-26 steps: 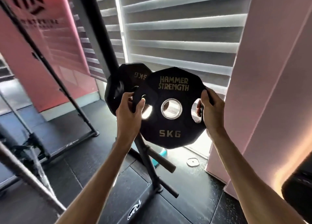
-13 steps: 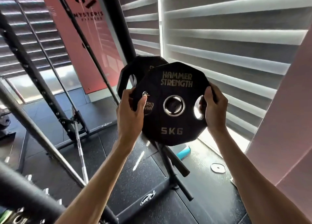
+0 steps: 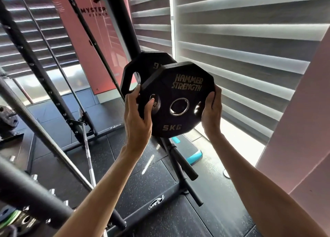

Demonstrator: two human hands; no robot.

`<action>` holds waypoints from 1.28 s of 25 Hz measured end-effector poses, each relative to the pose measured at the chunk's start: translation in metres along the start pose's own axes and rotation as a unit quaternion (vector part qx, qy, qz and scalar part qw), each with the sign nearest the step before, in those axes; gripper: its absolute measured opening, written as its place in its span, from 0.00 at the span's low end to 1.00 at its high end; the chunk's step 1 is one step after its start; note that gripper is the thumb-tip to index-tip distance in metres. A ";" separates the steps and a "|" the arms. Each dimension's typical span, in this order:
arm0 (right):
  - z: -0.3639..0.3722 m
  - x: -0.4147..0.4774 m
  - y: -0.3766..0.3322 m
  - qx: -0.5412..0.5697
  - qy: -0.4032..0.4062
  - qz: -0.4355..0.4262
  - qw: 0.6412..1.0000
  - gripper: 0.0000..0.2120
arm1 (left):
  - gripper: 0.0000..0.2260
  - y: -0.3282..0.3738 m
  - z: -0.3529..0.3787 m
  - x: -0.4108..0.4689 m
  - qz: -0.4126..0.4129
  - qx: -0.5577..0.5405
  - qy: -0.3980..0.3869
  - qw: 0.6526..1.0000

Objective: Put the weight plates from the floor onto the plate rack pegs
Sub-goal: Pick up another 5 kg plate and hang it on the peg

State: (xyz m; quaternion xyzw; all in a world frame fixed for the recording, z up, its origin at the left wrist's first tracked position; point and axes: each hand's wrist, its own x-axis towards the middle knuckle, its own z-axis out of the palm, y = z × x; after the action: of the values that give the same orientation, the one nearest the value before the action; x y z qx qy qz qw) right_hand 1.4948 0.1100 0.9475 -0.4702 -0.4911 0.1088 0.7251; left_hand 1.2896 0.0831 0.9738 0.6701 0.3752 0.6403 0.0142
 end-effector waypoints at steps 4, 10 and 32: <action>0.007 0.007 0.017 -0.010 -0.012 0.016 1.000 0.17 | 0.18 -0.002 0.008 -0.004 0.000 -0.009 0.011 1.000; 0.030 0.019 0.021 0.013 -0.084 0.106 0.991 0.16 | 0.17 -0.016 0.011 0.021 0.053 0.035 0.015 0.998; 0.094 0.072 -0.094 -0.185 -0.095 -0.076 0.975 0.10 | 0.09 -0.052 -0.043 0.100 -0.009 0.123 -0.025 0.992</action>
State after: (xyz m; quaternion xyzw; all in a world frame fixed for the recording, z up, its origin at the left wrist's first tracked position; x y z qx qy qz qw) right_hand 1.4253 0.1585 1.0728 -0.5451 -0.6037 0.0049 0.5817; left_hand 1.2168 0.1528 1.0398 0.6790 0.4567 0.5724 -0.0533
